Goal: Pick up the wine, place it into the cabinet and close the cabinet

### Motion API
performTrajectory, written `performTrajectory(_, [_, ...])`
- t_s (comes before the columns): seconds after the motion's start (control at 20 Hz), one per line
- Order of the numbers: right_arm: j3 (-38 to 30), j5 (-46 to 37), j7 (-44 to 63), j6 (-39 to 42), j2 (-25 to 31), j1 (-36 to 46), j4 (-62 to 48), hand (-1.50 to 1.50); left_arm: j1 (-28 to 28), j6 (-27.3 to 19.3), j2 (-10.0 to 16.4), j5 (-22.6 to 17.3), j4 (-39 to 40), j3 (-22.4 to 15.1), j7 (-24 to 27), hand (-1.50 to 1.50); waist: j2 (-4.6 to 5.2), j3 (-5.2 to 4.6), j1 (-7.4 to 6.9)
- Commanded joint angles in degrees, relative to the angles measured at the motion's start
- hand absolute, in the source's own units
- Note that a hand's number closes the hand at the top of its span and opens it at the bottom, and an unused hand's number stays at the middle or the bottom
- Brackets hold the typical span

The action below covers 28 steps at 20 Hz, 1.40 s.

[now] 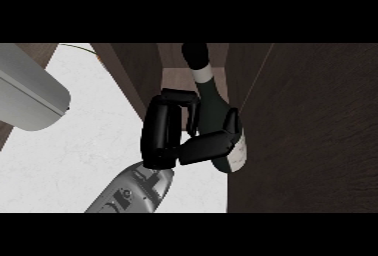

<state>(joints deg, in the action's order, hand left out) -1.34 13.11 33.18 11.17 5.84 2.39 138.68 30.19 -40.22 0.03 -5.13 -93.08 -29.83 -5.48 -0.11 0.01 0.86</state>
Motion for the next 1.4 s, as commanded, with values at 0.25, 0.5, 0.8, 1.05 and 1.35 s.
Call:
performTrajectory(0.25, [-0.8,4.1,4.0,-2.1,0.1,1.6,5.8,-1.50,-2.2,3.4,0.1,-3.6,1.7,3.6,3.8,1.50,0.06,-0.03,-0.56])
performTrajectory(0.5, [-0.8,4.9,7.6,-2.9,1.1,2.1,8.7,-1.50,0.7,-0.6,0.0,-11.9,10.2,1.9,13.8,1.50,0.15,-0.06,0.18])
performTrajectory(0.8, [-1.1,5.2,8.0,-3.4,1.1,2.3,10.3,-1.50,-0.4,-0.5,0.0,-12.4,15.2,1.3,17.8,1.50,0.07,-0.05,0.12])
performTrajectory(1.05, [-4.0,8.1,3.9,-0.9,1.6,0.4,7.7,-1.50,0.3,-1.6,0.0,-10.9,19.8,0.4,19.9,1.50,0.06,0.00,0.05])
performTrajectory(1.35, [-2.0,5.6,2.1,0.6,0.3,-3.7,8.2,-1.50,-0.9,3.1,2.0,-11.8,24.5,4.8,25.8,1.50,0.07,0.00,-0.01])
